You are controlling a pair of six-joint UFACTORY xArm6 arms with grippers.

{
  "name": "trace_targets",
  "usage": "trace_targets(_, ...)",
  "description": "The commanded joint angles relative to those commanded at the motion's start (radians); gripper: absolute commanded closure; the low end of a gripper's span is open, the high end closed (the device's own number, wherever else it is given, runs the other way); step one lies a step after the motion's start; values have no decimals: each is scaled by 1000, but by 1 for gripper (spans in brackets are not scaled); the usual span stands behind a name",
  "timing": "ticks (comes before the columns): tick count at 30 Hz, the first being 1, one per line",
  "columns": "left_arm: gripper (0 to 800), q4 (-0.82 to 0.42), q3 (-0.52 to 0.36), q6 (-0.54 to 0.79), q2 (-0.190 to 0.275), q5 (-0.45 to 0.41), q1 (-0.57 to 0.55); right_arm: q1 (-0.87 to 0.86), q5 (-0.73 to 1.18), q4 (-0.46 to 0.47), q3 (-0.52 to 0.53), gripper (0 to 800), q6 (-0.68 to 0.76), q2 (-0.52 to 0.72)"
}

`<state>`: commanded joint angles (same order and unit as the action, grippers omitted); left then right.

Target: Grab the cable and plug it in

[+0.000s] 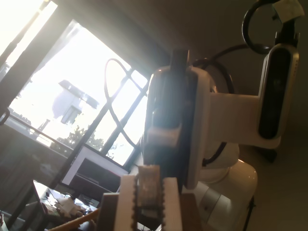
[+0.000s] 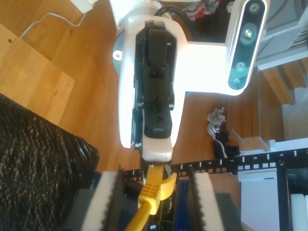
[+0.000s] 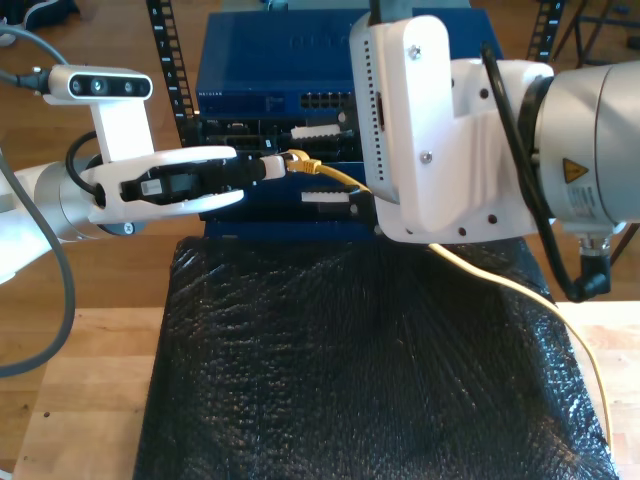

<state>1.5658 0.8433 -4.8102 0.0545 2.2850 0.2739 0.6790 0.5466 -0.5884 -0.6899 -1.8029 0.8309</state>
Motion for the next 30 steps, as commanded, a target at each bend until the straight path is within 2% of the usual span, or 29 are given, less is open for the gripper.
trace_targets(30,799,0,0,-2,-5,26,-3,15,0,0,-2,535,0,2)
